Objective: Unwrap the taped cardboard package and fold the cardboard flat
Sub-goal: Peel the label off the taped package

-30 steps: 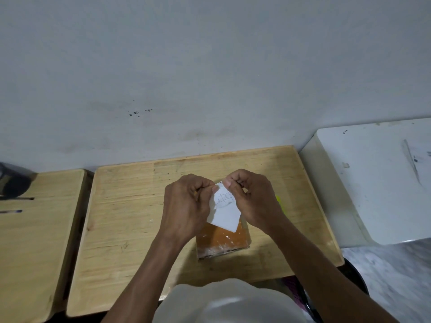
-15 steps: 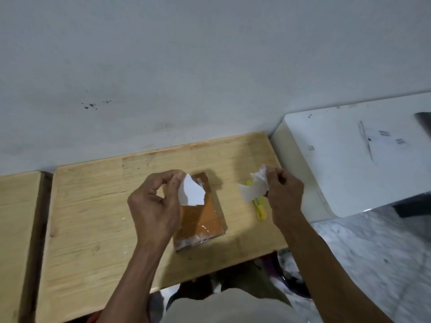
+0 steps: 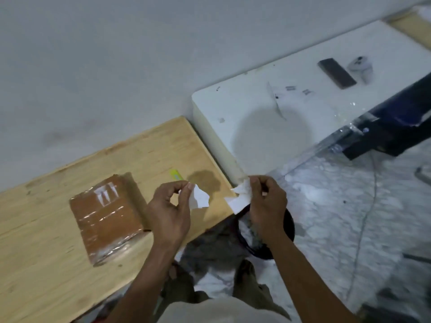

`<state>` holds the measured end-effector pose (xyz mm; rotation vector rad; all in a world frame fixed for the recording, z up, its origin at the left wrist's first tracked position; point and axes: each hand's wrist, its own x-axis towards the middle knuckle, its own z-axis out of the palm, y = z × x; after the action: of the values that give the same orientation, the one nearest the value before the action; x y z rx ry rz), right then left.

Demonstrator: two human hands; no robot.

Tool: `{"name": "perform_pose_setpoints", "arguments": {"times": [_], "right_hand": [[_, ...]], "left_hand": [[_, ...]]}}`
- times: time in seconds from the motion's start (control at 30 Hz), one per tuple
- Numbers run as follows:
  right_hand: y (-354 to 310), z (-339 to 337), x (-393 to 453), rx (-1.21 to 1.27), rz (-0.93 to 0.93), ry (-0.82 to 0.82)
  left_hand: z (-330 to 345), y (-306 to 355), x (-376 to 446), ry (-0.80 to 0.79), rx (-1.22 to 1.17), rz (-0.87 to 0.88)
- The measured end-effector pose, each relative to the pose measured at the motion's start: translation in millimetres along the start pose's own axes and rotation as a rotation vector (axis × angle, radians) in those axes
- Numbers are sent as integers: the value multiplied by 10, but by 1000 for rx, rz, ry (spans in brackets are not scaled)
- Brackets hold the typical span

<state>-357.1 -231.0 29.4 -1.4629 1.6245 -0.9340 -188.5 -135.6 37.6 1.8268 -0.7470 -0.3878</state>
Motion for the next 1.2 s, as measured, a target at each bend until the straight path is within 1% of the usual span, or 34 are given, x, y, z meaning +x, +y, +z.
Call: {"name": "perform_pose_setpoints", "arguments": {"times": [0.07,0.17,0.23,0.3,0.4,0.5,0.7,0.77,0.83,0.93,1.2], "right_hand": [[307,-361,109,-23,40,41],[838,-826,304,-98,25,108],[1188,-1042,431,-166,59,109],[1531,-1200,521,-218,118,82],[1999,-1313,588,-257,182,67],[2398,-1300,658,-307,260,51],[3098,-1006,921,-345,278,31],[3276,-916,969,-387,301,-27],[3376,-858,987,-407,390,-95],[3389,-870,969,-374,444,-132],[3071,-1012,954,-317,514,-165]], "left_hand": [[503,101,-262,-56,16,19],[1230,180,-669,-157,26,91],[1673,147,-892,-222,52,124],[2074,44,-1092,-307,134,160],[2518,-191,-1307,-424,193,72],[2846,-500,-1422,-478,226,10],[3330,-1073,-1354,-502,286,-83],[3458,-1237,-1310,-526,304,-131],[3549,-1365,-1278,-554,317,-210],[3556,-1444,-1265,-601,338,-239],[3365,-1200,-1263,-579,338,-254]]}}
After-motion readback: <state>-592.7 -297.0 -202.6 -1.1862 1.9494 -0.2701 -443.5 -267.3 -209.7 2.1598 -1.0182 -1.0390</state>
